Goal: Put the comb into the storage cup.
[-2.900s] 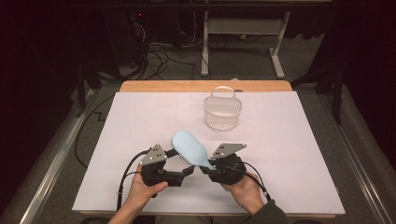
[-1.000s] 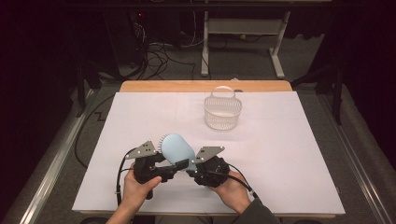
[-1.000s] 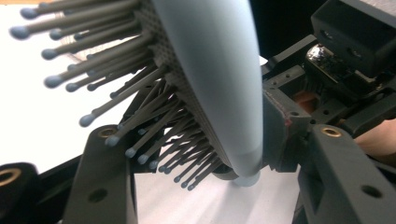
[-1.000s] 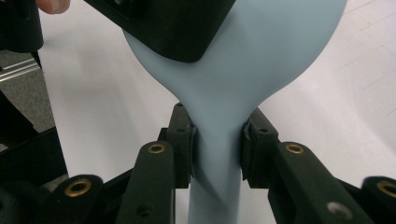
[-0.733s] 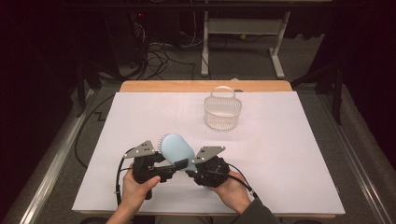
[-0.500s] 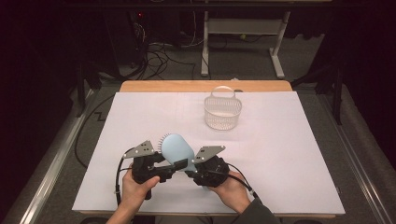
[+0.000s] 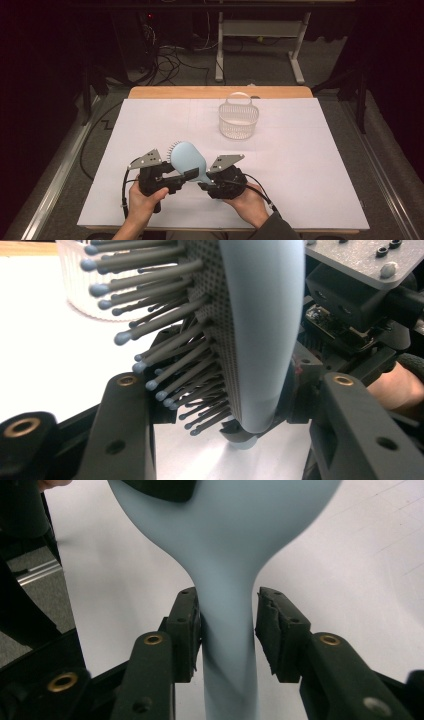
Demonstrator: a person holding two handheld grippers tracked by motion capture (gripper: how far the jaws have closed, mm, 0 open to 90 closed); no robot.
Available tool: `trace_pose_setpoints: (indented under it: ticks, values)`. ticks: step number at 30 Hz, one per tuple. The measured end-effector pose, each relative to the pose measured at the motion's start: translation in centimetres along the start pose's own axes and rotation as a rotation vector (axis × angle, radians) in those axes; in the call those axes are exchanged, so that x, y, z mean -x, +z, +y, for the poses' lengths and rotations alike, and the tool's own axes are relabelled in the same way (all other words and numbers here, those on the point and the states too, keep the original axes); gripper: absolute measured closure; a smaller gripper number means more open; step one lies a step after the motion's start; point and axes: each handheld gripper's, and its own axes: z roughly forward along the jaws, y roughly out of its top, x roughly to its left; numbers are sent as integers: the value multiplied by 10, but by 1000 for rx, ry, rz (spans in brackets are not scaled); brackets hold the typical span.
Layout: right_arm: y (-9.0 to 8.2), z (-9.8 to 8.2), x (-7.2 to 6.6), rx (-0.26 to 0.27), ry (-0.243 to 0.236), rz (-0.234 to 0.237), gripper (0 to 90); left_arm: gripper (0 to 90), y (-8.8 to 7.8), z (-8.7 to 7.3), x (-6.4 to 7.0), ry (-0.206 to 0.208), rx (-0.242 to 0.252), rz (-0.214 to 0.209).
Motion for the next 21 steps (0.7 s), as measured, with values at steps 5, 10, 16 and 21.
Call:
trace_pose_setpoints:
  ticks: [5,10,16,21]
  values:
    - [-1,-2,4,18,29,17,548,529,-2,0,-2,-2,7,6]
    - [-1,-5,7,33,41,30,487,529,-4,1,-3,-8,21,10]
    - [-5,-8,10,54,46,51,435,529,-5,0,-5,-9,19,20]
    - [-9,-12,14,78,56,47,398,529,-6,0,-7,-17,29,30]
